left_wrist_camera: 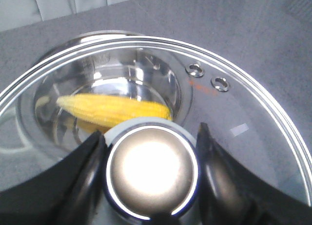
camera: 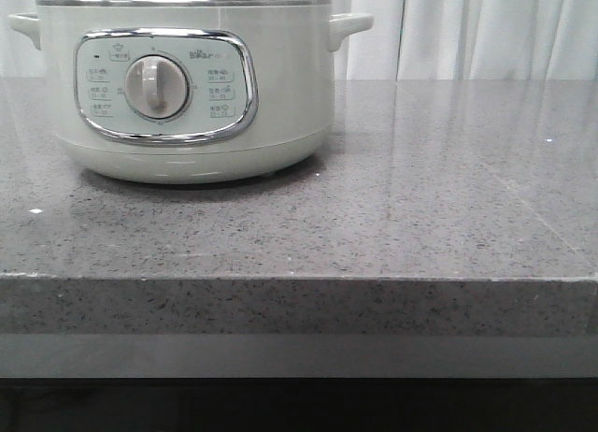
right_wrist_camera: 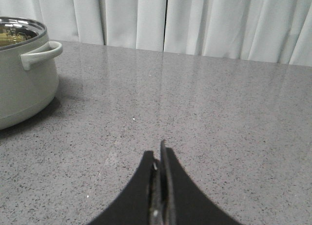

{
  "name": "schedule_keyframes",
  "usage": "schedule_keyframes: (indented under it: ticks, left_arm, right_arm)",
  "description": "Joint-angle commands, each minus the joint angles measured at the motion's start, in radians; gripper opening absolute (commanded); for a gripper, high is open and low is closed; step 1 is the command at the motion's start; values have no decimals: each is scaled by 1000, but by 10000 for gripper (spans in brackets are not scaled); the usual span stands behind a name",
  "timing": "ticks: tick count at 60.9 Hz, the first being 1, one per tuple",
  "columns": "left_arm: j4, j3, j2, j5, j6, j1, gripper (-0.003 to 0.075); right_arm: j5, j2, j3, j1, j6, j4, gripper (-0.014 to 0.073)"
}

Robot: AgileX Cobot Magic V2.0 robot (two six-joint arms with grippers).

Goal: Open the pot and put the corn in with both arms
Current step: 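Lower the held glass lid back onto the pot with the left gripper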

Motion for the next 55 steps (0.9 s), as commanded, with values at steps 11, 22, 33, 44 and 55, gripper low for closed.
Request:
schedule_keyframes:
  ticks: [11,22,33,44,55]
  left_arm:
    - [71,-375,326,-50,-7,-7,212]
    - [107,-518,516,-29,-7,-4,212]
    - [97,-578,605,-14,-18,34,212]
    - [-29,-581,624,-25,-18,124,212]
    - [-70,-581,634,-25,-18,158,212]
  right_arm:
    - [-82,9,-25,1,-8,-1,-67]
    - [-79,9,-25,1,-8,-1,-67]
    - [-78,9,-25,1,-8,-1,-67]
    - [-78,9,-25,1,-8,-1,-67]
    - [-83,9,-25,1,-8,-1,-67]
